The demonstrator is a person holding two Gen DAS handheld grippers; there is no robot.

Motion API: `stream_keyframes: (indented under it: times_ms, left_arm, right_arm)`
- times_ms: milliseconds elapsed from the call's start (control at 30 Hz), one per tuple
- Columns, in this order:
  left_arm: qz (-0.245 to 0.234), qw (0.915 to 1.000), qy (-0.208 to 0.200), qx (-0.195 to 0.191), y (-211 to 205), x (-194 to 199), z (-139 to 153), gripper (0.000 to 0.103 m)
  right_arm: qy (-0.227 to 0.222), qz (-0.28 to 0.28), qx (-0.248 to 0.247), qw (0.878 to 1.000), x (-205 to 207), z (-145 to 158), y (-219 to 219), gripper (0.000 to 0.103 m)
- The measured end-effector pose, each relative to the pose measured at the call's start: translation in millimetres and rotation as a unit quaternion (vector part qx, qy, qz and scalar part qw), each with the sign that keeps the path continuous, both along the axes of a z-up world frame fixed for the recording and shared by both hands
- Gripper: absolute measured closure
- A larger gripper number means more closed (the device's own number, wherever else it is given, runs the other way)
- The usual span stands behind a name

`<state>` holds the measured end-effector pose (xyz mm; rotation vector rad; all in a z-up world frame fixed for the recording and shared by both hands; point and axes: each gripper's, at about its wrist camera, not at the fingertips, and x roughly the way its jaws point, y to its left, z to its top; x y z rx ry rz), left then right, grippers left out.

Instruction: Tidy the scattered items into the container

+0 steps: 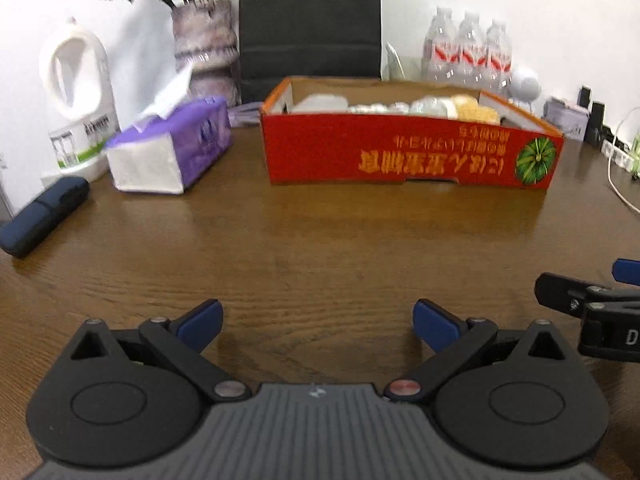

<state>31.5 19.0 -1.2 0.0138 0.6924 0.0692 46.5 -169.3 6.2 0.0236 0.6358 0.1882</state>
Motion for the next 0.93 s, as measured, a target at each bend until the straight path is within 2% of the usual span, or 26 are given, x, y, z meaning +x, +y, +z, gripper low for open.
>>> stream_keyframes:
  times_ms: [167, 333, 933]
  left_arm:
    - [-0.003, 0.9999, 0.001, -0.010, 1.1, 3.1, -1.7, 0.000]
    - [-0.006, 0.9999, 0.002, -0.013, 2.5, 6.1, -2.4, 0.000]
    - [-0.007, 0.9999, 0.002, -0.013, 2.8, 7.1, -2.3, 0.000]
  right_arm:
    - [0.023, 0.000, 0.002, 1.000, 8.6, -4.0, 0.4, 0.000]
    - [0.028, 0.003, -0.039, 0.999, 11.1, -6.1, 11.8, 0.000]
    - [0.028, 0.006, -0.038, 0.999, 10.3, -5.4, 11.2, 0.000]
